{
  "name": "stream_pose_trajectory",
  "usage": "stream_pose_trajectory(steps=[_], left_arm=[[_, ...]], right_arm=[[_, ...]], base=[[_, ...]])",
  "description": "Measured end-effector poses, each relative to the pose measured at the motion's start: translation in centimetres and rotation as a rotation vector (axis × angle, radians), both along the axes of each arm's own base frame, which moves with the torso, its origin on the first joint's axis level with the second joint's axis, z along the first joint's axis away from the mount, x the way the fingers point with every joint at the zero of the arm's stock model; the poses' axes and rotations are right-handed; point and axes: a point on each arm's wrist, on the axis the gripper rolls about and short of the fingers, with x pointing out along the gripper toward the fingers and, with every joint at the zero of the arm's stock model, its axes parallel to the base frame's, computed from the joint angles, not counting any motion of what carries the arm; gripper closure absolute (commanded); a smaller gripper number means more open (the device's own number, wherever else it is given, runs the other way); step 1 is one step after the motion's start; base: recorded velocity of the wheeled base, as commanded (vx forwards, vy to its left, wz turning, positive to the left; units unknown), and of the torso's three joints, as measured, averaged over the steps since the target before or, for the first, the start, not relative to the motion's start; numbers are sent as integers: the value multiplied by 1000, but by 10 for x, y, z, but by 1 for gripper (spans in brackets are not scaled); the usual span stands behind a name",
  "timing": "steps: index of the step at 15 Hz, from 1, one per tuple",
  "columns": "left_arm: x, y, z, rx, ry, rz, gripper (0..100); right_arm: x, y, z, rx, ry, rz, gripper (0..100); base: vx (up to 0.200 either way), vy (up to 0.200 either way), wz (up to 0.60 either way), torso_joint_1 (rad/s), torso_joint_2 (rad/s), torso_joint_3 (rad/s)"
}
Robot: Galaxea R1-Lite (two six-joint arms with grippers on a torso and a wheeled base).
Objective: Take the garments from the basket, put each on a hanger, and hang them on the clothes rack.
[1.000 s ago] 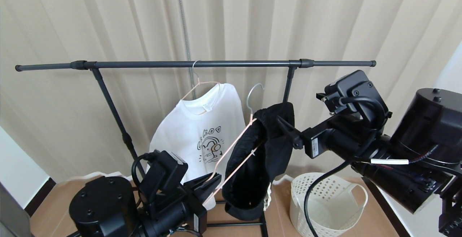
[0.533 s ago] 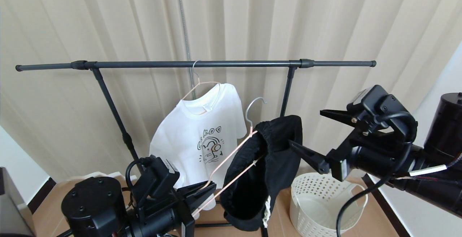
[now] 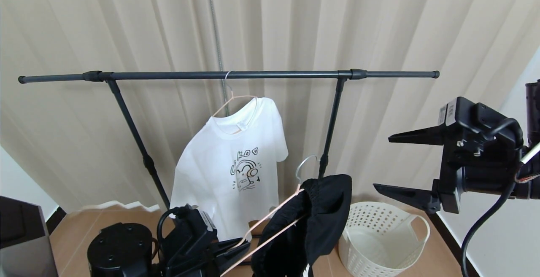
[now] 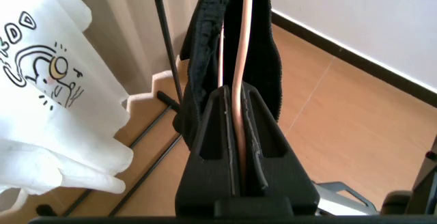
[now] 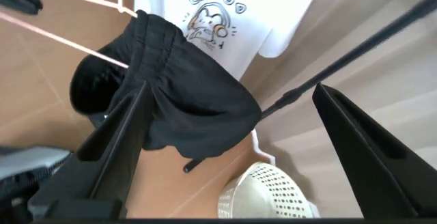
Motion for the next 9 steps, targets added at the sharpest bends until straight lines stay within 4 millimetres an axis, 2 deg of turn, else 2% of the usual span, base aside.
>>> stream_pose_trajectory(steps=[4,9], left_arm=[[-7,0,4,-4,-9,-23,100],[-20,-4,12,-26,-34,-79,100]], right_arm=[[22,4,1,-99,78,135,0],[49,15,14,-177,149,346,0]], base=[[0,0,0,0,0,0],[0,0,0,0,0,0]])
